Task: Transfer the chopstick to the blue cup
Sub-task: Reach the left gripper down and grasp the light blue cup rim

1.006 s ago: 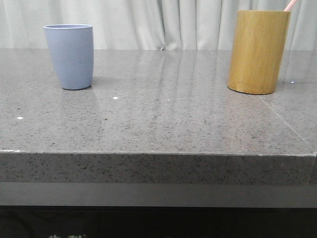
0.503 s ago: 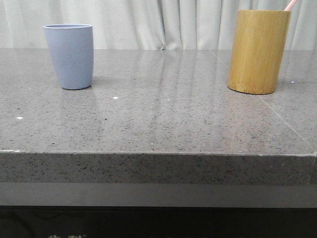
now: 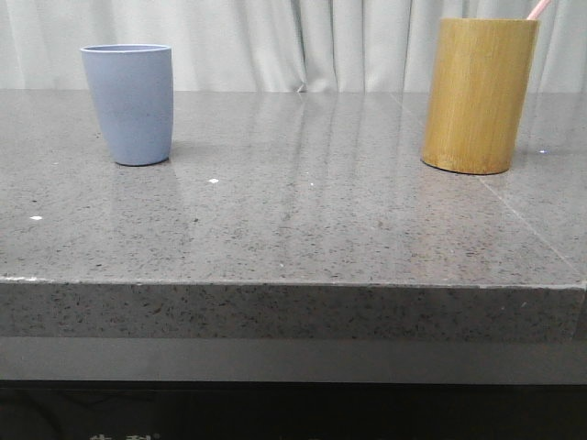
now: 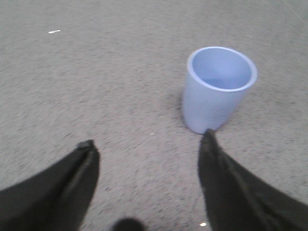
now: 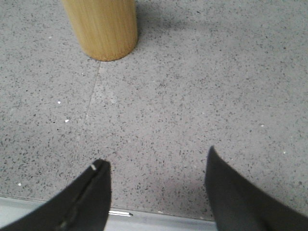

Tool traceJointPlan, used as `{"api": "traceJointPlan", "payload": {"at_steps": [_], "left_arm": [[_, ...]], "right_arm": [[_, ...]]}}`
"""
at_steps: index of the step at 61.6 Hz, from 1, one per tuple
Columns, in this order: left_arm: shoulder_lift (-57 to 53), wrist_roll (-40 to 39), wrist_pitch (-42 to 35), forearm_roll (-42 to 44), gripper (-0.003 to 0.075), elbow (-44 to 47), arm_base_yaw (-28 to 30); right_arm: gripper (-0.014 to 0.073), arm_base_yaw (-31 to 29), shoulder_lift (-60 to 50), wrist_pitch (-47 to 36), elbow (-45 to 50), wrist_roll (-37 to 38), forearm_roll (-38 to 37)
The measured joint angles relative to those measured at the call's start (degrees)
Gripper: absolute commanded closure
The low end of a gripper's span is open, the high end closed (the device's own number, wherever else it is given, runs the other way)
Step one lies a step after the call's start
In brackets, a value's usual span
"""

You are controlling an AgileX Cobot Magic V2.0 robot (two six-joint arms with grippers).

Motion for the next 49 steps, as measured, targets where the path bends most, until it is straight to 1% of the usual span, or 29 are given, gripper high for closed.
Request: {"api": "traceJointPlan", "payload": {"at_steps": [8, 13, 26, 36, 49], "left_arm": [[5.0, 0.0, 1.9, 0.0, 0.0191, -5.6, -3.3], [8.6, 0.0, 4.3, 0.0, 0.0204, -9.9, -4.0], [18.9, 0.0, 12.6, 0.1, 0.0229, -21.7, -4.3], [27.6, 0.1, 18.1, 0.1, 0.023, -30.8, -4.3], [37.5, 0.2, 23.9, 1.8, 0.023, -39.2, -4.3]], "right_arm": [[0.0095, 0.0, 0.0, -0.1, 0.0, -0.1, 0.2], [0.0095, 0.0, 0.0, -0.2, 0.0, -0.1, 0.2], [0.0095, 0.0, 0.0, -0.3, 0.0, -0.2, 0.3], [0.0095, 0.0, 0.0, -0.3, 0.0, -0.2, 0.3], [0.0095, 0.0, 0.0, -0.3, 0.0, -0.2, 0.3]]}}
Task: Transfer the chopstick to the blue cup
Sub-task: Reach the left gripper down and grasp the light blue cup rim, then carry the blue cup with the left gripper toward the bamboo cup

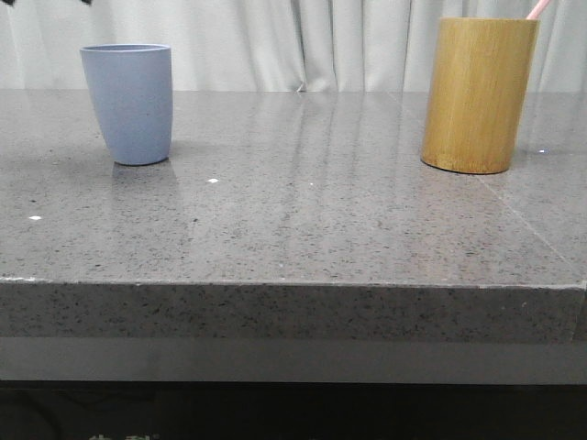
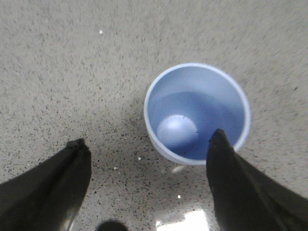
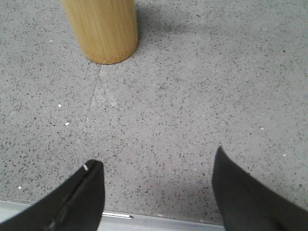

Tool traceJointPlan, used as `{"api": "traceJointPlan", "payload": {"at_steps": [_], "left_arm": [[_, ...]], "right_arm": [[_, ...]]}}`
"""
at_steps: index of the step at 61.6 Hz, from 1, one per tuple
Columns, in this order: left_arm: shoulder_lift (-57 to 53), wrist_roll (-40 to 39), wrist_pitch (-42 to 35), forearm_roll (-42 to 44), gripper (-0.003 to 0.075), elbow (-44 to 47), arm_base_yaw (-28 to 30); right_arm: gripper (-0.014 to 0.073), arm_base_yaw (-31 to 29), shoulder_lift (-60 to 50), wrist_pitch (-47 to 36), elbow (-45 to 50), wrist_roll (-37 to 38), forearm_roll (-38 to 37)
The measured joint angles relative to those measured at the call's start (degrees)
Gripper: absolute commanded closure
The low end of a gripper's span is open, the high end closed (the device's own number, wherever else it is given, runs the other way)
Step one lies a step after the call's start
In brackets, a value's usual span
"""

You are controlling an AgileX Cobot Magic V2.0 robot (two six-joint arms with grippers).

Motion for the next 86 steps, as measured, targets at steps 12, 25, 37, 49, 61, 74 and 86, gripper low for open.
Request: {"api": "traceJointPlan", "payload": {"at_steps": [12, 25, 37, 49, 61, 74, 86], "left_arm": [[7.9, 0.0, 2.8, 0.5, 0.023, -6.3, 0.0], [12.8, 0.0, 3.1, 0.6, 0.023, -11.4, 0.0], [16.7, 0.0, 4.0, 0.6, 0.0257, -14.8, 0.0], [18.6, 0.0, 5.8, 0.6, 0.0449, -15.5, 0.0], [18.8, 0.0, 7.0, 0.6, 0.0623, -16.0, 0.0], [18.8, 0.1, 9.8, 0.1, 0.0739, -18.9, 0.0], [18.8, 0.1, 13.1, -1.3, 0.0739, -23.7, -1.9]], "right_arm": [[0.0095, 0.0, 0.0, 0.0, 0.0, 0.0, 0.0], [0.0095, 0.0, 0.0, 0.0, 0.0, 0.0, 0.0], [0.0095, 0.0, 0.0, 0.0, 0.0, 0.0, 0.0], [0.0095, 0.0, 0.0, 0.0, 0.0, 0.0, 0.0], [0.0095, 0.0, 0.0, 0.0, 0.0, 0.0, 0.0], [0.0095, 0.0, 0.0, 0.0, 0.0, 0.0, 0.0], [0.0095, 0.0, 0.0, -0.1, 0.0, 0.0, 0.0]]}}
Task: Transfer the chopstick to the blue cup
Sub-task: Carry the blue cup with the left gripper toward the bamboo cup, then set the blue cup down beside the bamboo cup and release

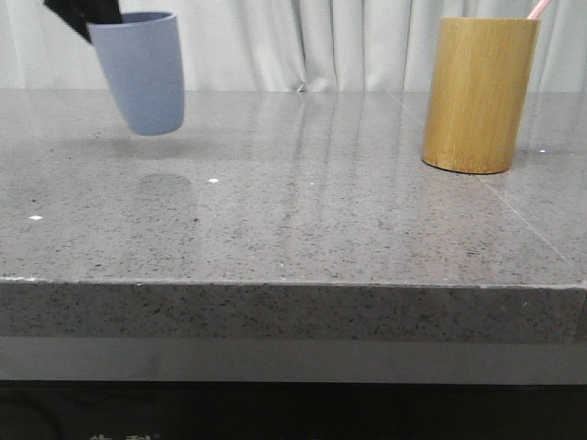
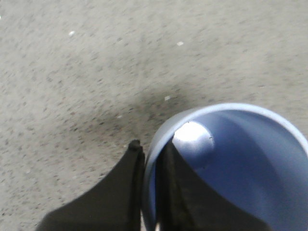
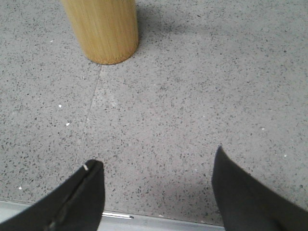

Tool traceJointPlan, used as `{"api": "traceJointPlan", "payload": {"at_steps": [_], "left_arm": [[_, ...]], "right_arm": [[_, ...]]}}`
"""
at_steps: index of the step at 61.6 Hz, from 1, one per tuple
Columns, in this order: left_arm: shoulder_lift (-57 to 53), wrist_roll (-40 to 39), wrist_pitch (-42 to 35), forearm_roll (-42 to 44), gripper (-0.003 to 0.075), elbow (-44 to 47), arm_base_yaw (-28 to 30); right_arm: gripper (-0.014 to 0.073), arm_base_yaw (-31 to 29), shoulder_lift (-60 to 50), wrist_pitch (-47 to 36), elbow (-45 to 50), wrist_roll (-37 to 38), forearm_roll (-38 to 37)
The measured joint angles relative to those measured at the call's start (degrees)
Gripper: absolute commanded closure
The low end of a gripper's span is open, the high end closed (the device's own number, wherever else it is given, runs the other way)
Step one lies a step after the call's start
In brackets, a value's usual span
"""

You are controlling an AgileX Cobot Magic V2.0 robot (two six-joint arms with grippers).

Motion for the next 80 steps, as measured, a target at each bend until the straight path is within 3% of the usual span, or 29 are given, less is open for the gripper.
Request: {"api": "traceJointPlan", "payload": {"at_steps": [32, 63, 70, 80], "left_arm": [[3.0, 0.0, 1.1, 0.5, 0.0739, -4.3, -16.1], [6.6, 0.1, -0.4, 1.7, 0.0732, -4.6, -17.9], [6.6, 0.1, 0.3, 1.7, 0.0647, -4.7, -17.9], [6.6, 0.1, 0.6, 1.7, 0.0405, -5.2, -17.9]], "right_arm": [[0.0095, 0.0, 0.0, -0.5, 0.0, 0.0, 0.1], [0.0095, 0.0, 0.0, -0.6, 0.0, 0.0, 0.1], [0.0095, 0.0, 0.0, -0.6, 0.0, 0.0, 0.1], [0.0095, 0.0, 0.0, -0.6, 0.0, 0.0, 0.1]]}}
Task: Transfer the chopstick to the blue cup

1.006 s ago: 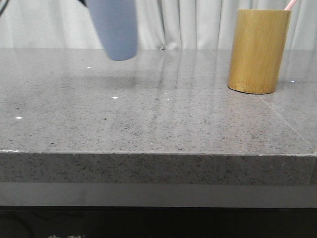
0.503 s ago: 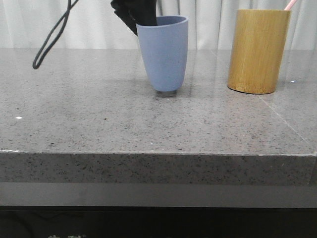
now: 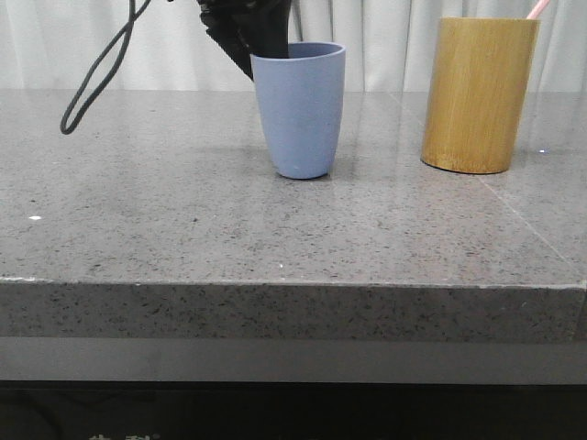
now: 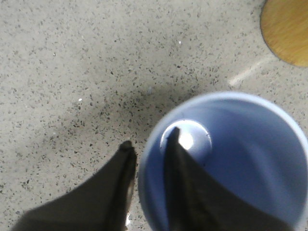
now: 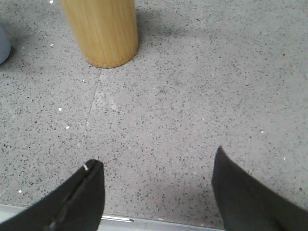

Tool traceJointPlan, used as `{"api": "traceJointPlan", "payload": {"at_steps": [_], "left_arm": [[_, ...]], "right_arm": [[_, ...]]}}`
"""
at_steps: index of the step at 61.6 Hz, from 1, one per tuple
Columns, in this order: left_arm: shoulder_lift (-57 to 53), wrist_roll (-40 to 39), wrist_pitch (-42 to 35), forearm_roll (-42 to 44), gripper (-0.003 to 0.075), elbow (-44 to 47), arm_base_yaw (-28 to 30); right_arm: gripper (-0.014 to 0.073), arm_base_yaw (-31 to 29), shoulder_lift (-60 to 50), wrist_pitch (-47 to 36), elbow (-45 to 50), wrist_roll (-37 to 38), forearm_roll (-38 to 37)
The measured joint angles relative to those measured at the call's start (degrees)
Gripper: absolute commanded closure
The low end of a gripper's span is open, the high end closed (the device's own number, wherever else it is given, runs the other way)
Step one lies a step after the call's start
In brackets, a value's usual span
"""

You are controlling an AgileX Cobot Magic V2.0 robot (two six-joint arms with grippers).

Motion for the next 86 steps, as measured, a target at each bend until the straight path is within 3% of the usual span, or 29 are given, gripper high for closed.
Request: {"api": "traceJointPlan", "payload": {"at_steps": [4, 23, 34, 49, 61, 75, 86], "left_arm": [[0.0, 0.0, 0.0, 0.0, 0.0372, -0.6, 0.0], [0.0, 0.0, 2.5, 0.1, 0.0372, -5.7, 0.0], [-0.4, -1.2, 5.6, 0.1, 0.0372, -10.0, 0.0], [-6.1, -2.6, 6.2, 0.1, 0.0372, -9.5, 0.0], [-15.3, -3.0, 2.1, 1.8, 0.0372, 0.1, 0.0], [-27.5, -3.0, -4.9, 2.9, 0.0372, 18.3, 0.0], [-40.2, -4.2, -10.0, 3.4, 0.0372, 32.7, 1.2]], "right_arm": [[0.0095, 0.0, 0.0, 0.0, 0.0, 0.0, 0.0], [0.0095, -0.2, 2.3, -0.5, -0.3, 0.0, 0.0], [0.0095, -0.6, 7.4, 0.5, -4.9, 0.0, 0.3], [0.0095, -7.8, 14.6, 1.2, -13.9, -0.2, 5.7], [0.0095, -14.2, 20.6, 4.9, -21.0, -10.0, 20.1], [0.0095, -15.4, 29.2, 9.5, -27.7, -23.0, 38.2], [0.0096, -15.4, 36.7, 9.9, -33.9, -24.6, 42.1]]}}
